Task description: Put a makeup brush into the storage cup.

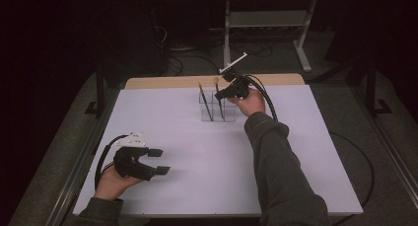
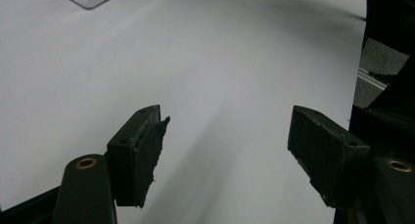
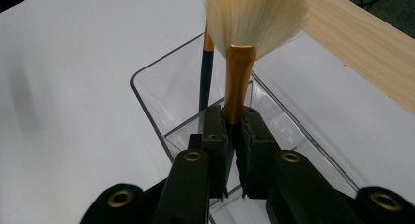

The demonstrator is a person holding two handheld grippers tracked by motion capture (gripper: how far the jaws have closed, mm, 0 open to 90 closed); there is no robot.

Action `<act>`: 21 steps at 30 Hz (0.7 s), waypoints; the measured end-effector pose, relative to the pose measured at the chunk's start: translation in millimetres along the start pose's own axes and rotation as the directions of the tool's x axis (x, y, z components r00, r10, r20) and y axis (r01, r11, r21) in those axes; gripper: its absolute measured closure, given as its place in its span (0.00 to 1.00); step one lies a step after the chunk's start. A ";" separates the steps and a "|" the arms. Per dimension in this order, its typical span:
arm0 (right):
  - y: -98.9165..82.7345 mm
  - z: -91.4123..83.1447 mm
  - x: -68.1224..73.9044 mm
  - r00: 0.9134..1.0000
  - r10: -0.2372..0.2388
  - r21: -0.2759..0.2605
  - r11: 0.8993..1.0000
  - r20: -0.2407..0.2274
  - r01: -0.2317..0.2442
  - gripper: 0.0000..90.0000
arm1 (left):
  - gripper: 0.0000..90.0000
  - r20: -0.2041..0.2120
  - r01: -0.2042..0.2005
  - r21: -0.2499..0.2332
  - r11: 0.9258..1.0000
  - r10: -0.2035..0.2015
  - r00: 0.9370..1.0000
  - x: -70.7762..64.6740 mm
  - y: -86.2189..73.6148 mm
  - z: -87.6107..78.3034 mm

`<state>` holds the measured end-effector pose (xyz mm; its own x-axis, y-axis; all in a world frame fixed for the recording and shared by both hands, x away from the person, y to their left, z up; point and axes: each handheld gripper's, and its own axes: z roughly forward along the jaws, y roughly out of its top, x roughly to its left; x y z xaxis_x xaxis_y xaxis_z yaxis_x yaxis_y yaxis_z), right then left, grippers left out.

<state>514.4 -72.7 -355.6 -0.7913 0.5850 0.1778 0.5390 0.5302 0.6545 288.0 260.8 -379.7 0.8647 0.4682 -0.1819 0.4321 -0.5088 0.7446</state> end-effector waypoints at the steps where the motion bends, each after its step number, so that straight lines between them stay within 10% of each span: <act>1: -0.3 0.2 0.2 1.000 0.001 0.002 1.000 0.001 -0.001 0.88 | 0.31 0.000 0.001 0.000 1.000 -0.001 1.000 0.1 -0.1 -0.2; 21: -11.4 -17.1 -2.9 1.000 0.029 -0.031 0.999 -0.005 -0.029 0.77 | 0.31 0.000 0.001 0.004 1.000 -0.001 1.000 -1.3 2.5 2.9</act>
<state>505.6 -90.9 -351.0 -0.7768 0.5970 0.2003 0.5526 0.4938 0.6714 288.7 256.8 -379.4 0.8641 0.4690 -0.1827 0.4342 -0.5108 0.7420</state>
